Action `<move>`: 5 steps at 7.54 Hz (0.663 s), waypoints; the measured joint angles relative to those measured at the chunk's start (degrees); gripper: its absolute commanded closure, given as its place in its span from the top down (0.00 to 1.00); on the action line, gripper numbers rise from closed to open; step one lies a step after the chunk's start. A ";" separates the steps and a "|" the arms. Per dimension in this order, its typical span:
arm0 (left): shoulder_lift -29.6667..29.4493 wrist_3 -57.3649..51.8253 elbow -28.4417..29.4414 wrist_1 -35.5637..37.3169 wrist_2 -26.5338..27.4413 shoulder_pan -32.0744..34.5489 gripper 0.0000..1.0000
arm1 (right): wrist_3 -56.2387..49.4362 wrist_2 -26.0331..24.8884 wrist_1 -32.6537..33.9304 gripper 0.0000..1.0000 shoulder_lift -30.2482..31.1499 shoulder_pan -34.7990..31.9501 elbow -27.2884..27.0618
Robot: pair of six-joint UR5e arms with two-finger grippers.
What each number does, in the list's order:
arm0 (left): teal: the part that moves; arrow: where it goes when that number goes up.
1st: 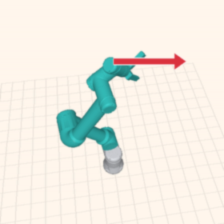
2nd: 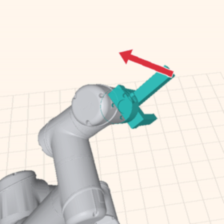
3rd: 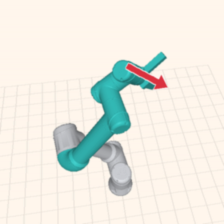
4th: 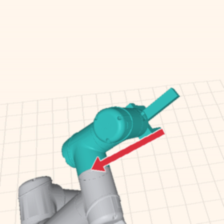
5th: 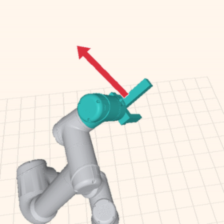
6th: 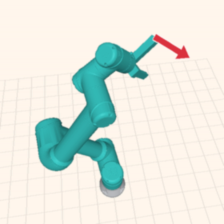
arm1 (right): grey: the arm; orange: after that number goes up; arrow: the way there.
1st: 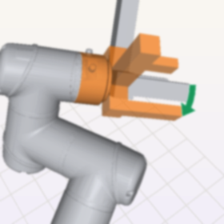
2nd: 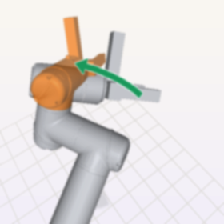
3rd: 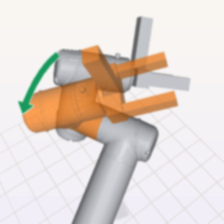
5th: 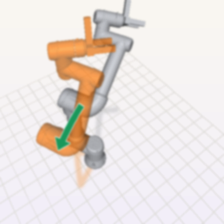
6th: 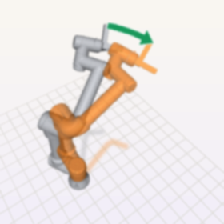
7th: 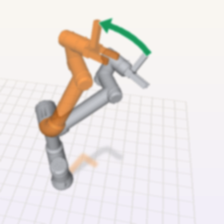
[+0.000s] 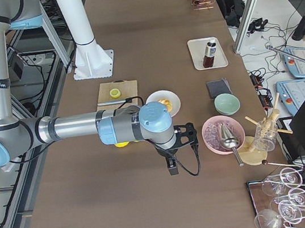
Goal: Place donut on tray
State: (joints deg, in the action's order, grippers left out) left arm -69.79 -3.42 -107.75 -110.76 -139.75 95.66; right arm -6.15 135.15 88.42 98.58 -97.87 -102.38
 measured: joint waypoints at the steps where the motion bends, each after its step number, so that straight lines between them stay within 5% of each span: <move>1: 0.00 0.00 0.00 -0.03 -0.04 0.01 0.98 | 0.00 -0.04 0.00 1.00 0.07 -0.02 -0.12; 5: 0.09 0.08 0.04 -0.83 -0.83 -0.10 0.98 | 0.08 0.02 0.00 1.00 0.04 -0.12 -0.19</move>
State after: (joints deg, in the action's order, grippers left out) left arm -69.70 -3.34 -107.71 -111.59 -140.57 95.56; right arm -6.07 135.17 88.41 98.62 -97.99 -102.56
